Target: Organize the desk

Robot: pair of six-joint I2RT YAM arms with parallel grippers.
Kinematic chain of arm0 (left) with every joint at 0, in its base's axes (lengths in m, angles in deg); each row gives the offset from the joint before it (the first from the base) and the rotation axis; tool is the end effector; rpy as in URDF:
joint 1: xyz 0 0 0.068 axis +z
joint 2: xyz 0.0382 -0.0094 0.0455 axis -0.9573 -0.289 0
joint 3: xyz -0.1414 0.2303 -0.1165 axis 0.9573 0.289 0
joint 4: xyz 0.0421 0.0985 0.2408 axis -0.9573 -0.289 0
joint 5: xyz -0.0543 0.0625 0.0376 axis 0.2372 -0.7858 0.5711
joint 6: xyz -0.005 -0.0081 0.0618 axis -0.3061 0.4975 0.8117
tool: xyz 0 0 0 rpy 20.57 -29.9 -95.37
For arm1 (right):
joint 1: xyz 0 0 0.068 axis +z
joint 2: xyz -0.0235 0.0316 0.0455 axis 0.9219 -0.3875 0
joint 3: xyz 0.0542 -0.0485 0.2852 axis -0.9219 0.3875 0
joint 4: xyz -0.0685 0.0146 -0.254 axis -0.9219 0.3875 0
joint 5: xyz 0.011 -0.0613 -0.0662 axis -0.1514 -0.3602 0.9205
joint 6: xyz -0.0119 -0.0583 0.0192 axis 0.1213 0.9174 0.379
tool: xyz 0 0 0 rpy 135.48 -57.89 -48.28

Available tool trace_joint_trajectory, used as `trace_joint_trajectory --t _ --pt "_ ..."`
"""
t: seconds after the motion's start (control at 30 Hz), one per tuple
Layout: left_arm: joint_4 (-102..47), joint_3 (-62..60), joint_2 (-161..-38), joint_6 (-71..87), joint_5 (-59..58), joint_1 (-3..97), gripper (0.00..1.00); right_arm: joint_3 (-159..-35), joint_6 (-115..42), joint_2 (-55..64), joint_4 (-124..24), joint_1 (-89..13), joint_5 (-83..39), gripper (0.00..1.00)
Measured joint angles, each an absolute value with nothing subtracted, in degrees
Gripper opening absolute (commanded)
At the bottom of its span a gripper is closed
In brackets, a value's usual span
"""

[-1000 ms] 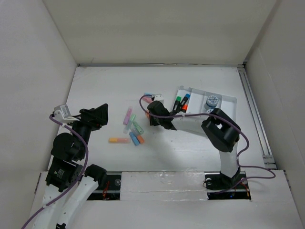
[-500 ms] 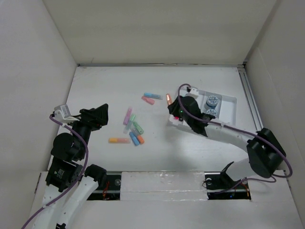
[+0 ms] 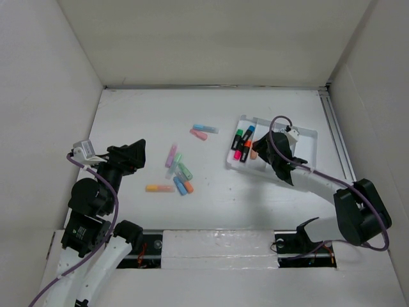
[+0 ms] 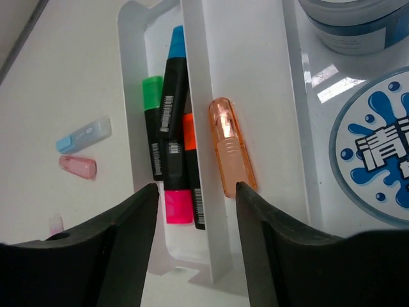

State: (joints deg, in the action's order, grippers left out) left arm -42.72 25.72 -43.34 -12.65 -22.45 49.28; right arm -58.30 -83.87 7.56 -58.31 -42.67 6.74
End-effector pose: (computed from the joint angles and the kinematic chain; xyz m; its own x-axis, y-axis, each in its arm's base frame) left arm 0.0619 -0.0151 0.3981 0.0797 -0.5977 -0.7978 0.2622 0.7847 -0.5617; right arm 0.2663 0.1030 0.2131 -0.3824 0.6588 -0.6478 0.3321 0.7523 0.5690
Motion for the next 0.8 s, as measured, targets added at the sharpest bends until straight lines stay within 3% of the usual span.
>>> trace_joint_trajectory --t 0.07,0.13,0.17,0.2,0.23,0.3,0.33,0.5,0.53,0.63,0.8 --pt "-42.7 25.7 -43.3 -12.6 -22.5 49.3 0.73 -58.7 -83.5 7.6 -58.4 -42.3 6.8 0.58" --pt "-42.7 25.7 -43.3 -12.6 -22.4 49.3 0.73 -59.5 -82.7 7.5 -58.3 -41.7 6.3 0.46" --pt "-42.7 25.7 -43.3 -12.6 -22.4 49.3 0.73 -60.4 -81.9 7.4 -58.4 -41.1 5.4 0.38" --pt "-42.7 25.7 -43.3 -12.6 -22.4 49.3 0.73 -61.4 -81.0 6.7 -58.6 -40.5 4.3 0.16" --pt "-42.7 25.7 -43.3 -12.6 -22.3 49.3 0.73 -66.0 -79.3 3.1 -58.9 -38.7 1.1 0.06" --pt "-42.7 25.7 -43.4 -12.6 -22.3 49.3 0.73 -69.4 -77.6 0.0 -58.7 -37.3 -0.4 0.07" --pt "-42.7 25.7 -43.4 -12.6 -22.2 49.3 0.73 -72.9 -75.9 -3.2 -57.8 -35.9 -1.0 0.15" --pt "-42.7 25.7 -43.4 -12.6 -22.2 49.3 0.73 -96.5 -67.1 -22.6 -50.7 -30.3 -3.6 0.31" --pt "-42.7 25.7 -43.4 -12.6 -22.2 49.3 0.73 -100.1 -65.4 -25.7 -49.5 -29.4 -3.8 0.39" --pt "-42.7 25.7 -43.4 -12.6 -22.2 49.3 0.73 -105.8 -61.1 -31.8 -46.0 -27.9 -4.5 0.51" --pt "-42.7 25.7 -43.4 -12.6 -22.1 49.3 0.73 -113.7 -56.9 -38.5 -38.5 -27.8 -5.2 0.55"
